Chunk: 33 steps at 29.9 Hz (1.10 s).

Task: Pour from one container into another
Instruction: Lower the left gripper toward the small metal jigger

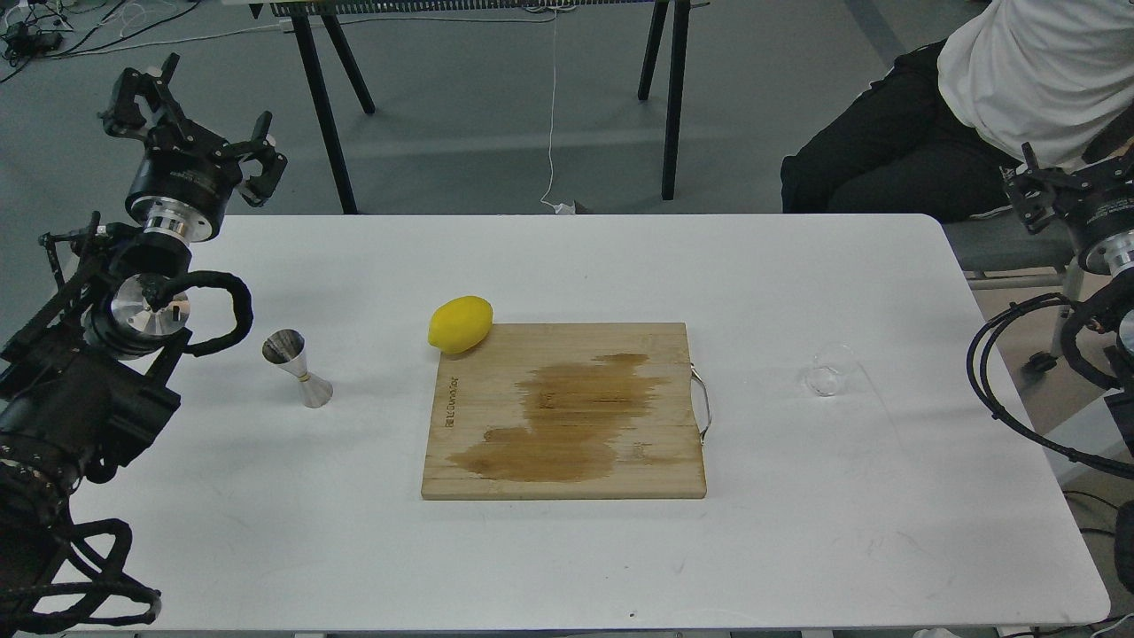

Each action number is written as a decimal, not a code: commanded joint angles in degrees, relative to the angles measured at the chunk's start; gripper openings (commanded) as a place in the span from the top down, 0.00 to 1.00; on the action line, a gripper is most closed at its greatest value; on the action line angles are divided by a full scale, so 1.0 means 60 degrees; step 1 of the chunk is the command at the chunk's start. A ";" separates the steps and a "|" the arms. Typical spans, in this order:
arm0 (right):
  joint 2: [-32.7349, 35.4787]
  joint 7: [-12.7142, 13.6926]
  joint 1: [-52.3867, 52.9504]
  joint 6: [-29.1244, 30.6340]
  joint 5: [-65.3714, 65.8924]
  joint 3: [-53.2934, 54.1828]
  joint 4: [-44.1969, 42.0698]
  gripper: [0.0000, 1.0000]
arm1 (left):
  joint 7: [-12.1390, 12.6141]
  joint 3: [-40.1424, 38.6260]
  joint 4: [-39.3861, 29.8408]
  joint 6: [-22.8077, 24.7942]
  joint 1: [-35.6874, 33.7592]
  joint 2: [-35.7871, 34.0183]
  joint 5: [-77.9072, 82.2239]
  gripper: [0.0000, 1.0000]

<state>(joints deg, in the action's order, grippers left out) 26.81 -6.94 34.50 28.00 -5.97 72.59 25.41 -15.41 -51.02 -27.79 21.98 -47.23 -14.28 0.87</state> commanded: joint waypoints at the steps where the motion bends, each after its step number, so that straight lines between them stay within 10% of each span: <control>1: -0.0118 -0.0030 0.0007 0.0000 -0.0002 0.0001 -0.0016 0.00 | -0.0025 0.0021 -0.0055 -0.0015 0.0019 0.0021 0.0060 0.00; 9: -0.0132 -0.0132 0.0007 0.0000 0.0013 -0.0043 -0.0031 0.00 | 0.0077 0.0050 -0.0580 0.0072 0.0165 -0.0549 0.0017 0.00; 22: -0.0103 -0.0133 -0.0081 0.0000 -0.0002 -0.0043 0.0013 0.00 | -0.0025 0.1442 -0.7931 -0.0586 0.3444 -0.5776 0.3087 0.01; 33: -0.0045 -0.0118 -0.0096 0.0000 -0.0002 -0.0043 0.0043 0.00 | -0.0376 0.1486 -1.0089 -0.2882 0.6433 -0.7304 0.9588 0.02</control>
<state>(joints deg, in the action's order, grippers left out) 26.47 -7.65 33.93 28.00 -5.97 72.33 25.59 -16.52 -42.21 -87.95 9.87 -11.96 -58.14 46.98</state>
